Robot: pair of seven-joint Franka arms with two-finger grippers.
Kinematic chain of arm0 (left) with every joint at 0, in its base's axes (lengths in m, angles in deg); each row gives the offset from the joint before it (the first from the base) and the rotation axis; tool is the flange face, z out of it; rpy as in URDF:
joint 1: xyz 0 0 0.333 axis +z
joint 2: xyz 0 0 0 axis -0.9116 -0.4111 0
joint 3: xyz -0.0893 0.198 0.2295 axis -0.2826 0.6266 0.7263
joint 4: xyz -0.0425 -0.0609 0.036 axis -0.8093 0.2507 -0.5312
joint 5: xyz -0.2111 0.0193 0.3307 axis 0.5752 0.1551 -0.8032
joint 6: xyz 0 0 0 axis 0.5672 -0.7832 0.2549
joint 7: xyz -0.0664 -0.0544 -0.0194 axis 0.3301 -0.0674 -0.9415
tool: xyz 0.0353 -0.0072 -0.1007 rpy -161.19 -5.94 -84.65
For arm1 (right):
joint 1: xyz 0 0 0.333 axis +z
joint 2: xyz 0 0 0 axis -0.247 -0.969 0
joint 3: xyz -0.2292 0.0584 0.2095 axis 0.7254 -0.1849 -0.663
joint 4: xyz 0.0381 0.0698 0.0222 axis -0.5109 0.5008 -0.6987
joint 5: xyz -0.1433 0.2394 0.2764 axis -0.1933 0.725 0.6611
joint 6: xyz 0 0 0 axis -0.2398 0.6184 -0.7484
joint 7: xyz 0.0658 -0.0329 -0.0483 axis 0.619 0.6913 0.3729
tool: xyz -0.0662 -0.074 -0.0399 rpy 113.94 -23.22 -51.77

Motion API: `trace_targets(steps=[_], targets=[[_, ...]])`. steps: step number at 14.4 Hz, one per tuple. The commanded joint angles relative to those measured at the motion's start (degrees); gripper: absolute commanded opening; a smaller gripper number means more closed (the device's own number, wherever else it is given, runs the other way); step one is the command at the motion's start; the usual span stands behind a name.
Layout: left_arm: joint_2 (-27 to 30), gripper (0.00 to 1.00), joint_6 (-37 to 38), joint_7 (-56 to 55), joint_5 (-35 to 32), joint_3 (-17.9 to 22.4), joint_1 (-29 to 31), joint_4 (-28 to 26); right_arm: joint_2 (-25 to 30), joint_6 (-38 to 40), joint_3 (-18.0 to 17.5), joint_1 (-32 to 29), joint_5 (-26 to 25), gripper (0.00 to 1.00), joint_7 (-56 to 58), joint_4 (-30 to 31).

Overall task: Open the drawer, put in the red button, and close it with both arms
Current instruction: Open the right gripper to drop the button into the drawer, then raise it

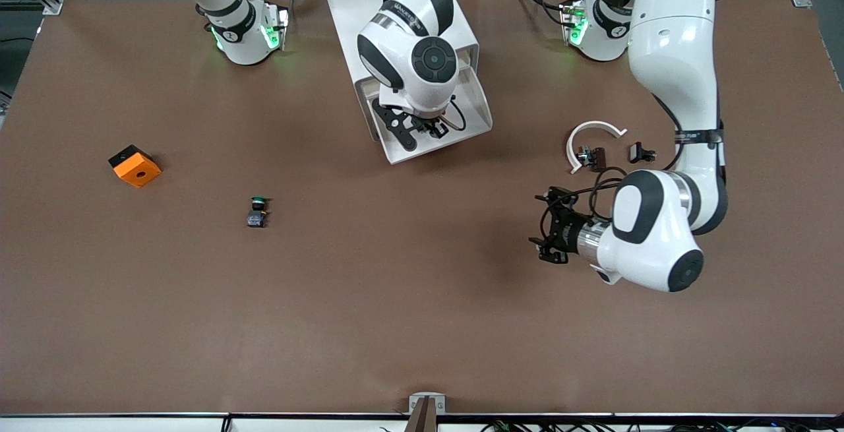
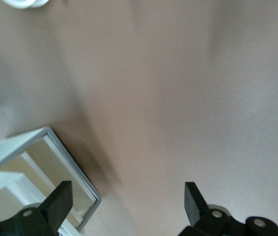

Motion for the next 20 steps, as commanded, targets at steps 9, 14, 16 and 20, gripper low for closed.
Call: trace_targets(steps=[9,14,16,20], targets=[[9.7,1.00,-10.5,53.1,-17.1,0.6,-5.2,-8.1,5.6,7.1,1.0,-3.4,1.4,1.00,1.0,-3.6],[11.6,1.00,-18.0,56.4,-17.1,-0.6,-11.2,-13.4,12.1,19.0,1.1,-11.5,1.3,1.00,15.9,-7.8],[11.2,1.00,-23.8,56.4,-17.3,-3.5,-13.3,-17.2,15.5,23.2,1.1,-16.1,1.4,1.00,26.1,-7.6],[9.5,1.00,-28.2,51.8,-16.5,-4.0,-19.9,-21.5,24.3,27.5,1.2,-25.4,1.1,1.00,48.0,-2.5]])
